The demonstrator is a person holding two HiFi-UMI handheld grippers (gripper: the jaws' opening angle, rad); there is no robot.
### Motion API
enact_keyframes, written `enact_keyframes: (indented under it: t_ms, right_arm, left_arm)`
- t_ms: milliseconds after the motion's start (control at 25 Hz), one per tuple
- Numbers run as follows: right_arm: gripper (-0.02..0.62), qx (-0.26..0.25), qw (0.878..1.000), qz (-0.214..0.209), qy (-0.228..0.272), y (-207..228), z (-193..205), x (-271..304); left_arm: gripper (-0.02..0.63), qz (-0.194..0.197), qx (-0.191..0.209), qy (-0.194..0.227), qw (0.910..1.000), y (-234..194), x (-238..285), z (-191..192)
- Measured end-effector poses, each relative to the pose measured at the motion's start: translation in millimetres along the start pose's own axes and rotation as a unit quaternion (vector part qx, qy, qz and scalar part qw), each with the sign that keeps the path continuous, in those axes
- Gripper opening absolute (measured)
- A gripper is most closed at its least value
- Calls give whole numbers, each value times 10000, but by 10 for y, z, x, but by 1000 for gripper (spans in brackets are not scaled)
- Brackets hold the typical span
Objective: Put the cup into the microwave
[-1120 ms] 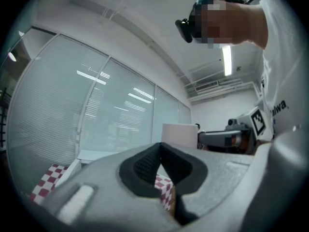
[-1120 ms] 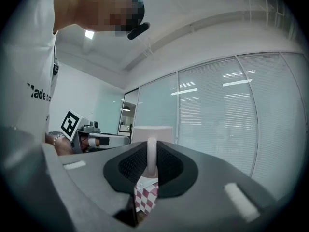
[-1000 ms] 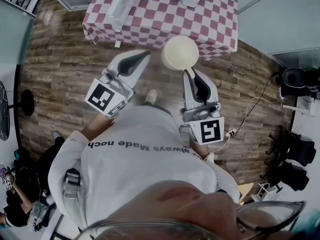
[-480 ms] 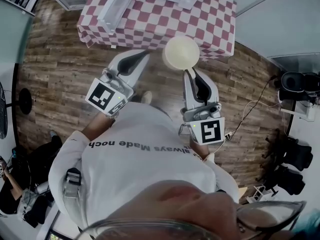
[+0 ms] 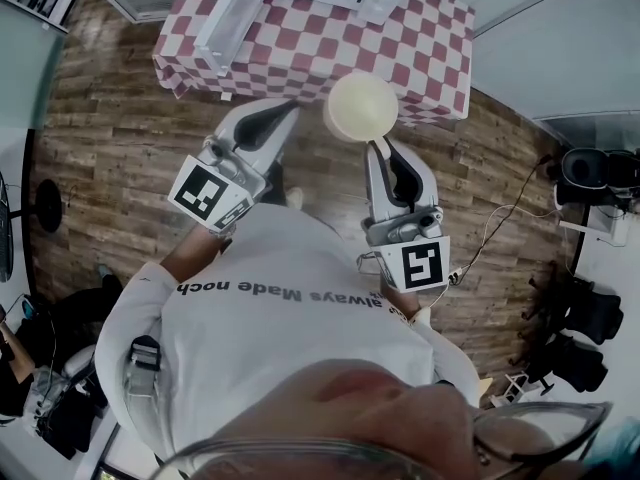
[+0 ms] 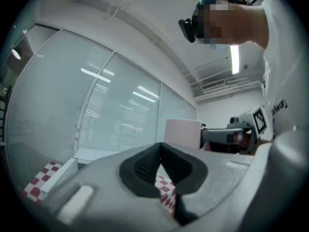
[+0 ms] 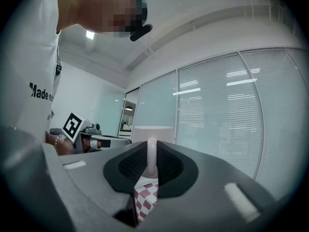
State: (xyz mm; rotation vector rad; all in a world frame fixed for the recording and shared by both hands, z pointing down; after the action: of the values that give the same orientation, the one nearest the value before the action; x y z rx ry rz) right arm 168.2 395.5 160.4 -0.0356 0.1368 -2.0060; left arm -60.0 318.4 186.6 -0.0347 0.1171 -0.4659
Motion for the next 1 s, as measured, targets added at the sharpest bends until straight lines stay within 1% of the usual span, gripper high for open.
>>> enact_keyframes:
  t_ms: [160,360,480,560,720,800,920,1000]
  right_arm:
    - [40,-3,10000,46,51,62,30,233]
    - [40,-45,10000,-23,-44,130,105,544]
    - [40,122,9999,52,0,177,123,831]
    - [40,206,9997,86,13,209,138,1043]
    - [39,50,9999,-50,-119,294,203,1474]
    - [39,98,9999,-3,-91,344,200,1727]
    - [39,0,9999,-49,-120,411,217,2083]
    - [38,27,9999,-22,-99,434,206,2330]
  left_arm:
    - [4,-7,-8,5,10000,-236,52,33]
    - [5,-52,-4,22,10000,-553,141,60]
    - [5,-80,-47,26,10000,-799,193,97]
    - [5,-100,-81,23,9999,-997,230,121]
    - [5,-117,-136,21,9998,-1446,322,137]
    - [5,-116,-132,25,9998,-1689,380,127]
    - [4,-99,-99,32,9999,-2053,456,85]
    - [5,-71,-90,35,9999,-2291,496,49]
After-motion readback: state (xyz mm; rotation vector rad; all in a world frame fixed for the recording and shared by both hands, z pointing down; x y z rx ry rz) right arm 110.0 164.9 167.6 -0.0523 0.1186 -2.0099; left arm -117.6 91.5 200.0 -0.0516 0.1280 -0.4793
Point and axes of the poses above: the fingertips, and each gripper's own axes: x forward along the fingers, y to its right, z out of its underside, the point moved 10 cm from there along -x, backward along the fingers, and after that the axes turned 8 degrees about z, right-handed, at the moved point
